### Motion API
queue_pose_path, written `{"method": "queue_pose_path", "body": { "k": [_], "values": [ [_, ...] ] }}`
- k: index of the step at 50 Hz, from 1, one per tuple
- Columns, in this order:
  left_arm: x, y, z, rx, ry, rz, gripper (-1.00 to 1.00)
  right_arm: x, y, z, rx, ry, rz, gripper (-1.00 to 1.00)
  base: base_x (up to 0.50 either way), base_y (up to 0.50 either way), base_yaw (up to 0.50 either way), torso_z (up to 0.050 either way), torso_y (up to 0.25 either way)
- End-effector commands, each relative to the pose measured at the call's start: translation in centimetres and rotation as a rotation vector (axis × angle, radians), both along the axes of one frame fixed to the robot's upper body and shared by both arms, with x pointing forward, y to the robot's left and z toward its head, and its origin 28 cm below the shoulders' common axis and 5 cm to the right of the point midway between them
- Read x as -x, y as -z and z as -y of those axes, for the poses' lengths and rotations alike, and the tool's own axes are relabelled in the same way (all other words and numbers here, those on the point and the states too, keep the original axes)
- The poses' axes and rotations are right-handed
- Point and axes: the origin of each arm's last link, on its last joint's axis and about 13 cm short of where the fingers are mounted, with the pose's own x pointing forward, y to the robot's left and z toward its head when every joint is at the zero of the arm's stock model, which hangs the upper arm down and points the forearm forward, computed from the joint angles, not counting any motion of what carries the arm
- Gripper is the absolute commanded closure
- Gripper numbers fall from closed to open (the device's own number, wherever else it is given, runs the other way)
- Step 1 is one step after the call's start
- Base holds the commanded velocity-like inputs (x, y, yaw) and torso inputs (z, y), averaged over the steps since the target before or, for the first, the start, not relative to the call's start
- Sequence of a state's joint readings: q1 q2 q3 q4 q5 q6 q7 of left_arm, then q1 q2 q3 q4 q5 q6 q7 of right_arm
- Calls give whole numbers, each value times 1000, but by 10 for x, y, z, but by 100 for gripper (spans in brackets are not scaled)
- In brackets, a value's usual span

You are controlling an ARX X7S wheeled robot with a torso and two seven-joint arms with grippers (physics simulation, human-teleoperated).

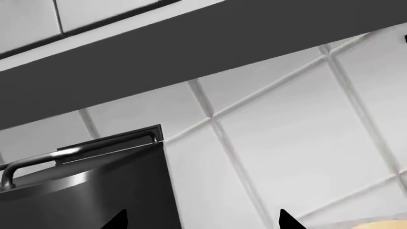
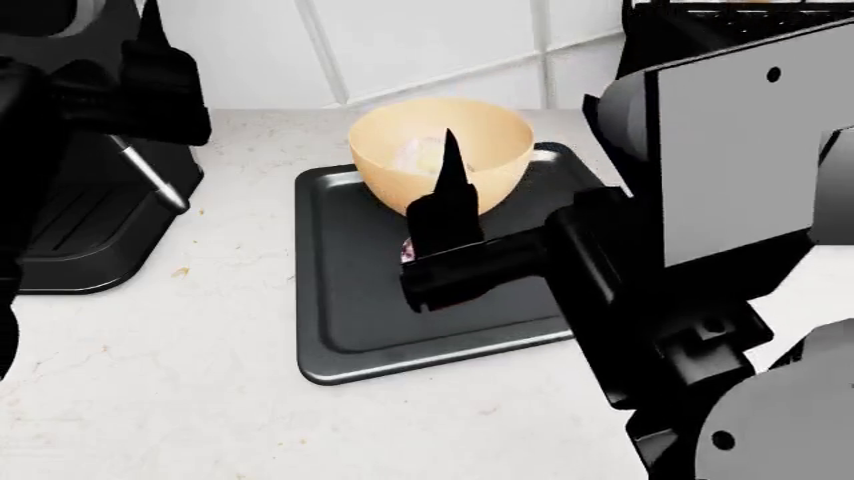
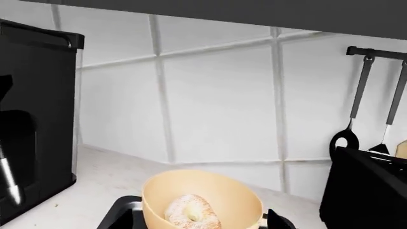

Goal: Pick up the bowl with donut and place it on the tray. Pick up the cupcake and place it on the tray.

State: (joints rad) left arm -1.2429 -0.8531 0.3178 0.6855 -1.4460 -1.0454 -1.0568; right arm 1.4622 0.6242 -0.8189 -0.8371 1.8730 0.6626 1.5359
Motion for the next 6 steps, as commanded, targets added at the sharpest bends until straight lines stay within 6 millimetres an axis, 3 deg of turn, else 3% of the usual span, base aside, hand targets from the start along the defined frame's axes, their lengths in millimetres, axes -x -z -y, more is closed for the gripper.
{"method": "queue_pose_path", "body": {
  "k": [1, 6],
  "values": [
    [20, 9, 6, -10, 95, 35, -100, 11, 7, 5, -34, 43, 67, -100, 0, 0, 0, 0, 0],
    [30, 13, 8, -8, 127, 57, -100, 12, 7, 8, -47, 74, 98, -100, 0, 0, 0, 0, 0]
  ]
}}
